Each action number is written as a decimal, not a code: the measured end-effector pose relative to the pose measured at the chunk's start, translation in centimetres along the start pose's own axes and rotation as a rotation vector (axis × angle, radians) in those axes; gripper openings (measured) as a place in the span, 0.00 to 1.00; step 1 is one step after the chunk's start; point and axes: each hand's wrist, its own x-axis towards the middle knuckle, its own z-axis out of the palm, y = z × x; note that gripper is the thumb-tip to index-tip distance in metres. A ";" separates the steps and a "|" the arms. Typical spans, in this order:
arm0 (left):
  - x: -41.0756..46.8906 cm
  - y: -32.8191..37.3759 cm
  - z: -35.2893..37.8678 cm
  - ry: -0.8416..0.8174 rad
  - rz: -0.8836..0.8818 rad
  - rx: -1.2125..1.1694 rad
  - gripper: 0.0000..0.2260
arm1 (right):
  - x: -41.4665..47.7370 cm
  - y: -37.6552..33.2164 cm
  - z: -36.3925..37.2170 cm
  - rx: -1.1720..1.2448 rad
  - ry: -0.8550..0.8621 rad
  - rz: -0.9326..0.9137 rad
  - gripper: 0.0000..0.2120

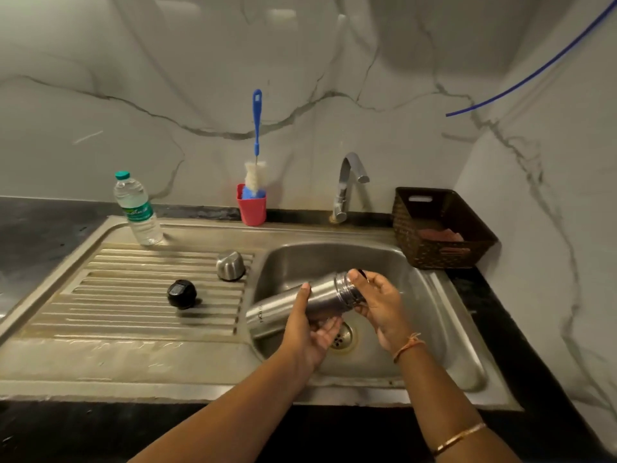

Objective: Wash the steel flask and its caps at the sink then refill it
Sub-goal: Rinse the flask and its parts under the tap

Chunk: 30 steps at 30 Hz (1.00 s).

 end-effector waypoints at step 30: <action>22.9 8.1 17.0 -0.092 0.570 1.270 0.21 | 19.9 -6.0 -1.5 -0.689 0.124 -0.235 0.21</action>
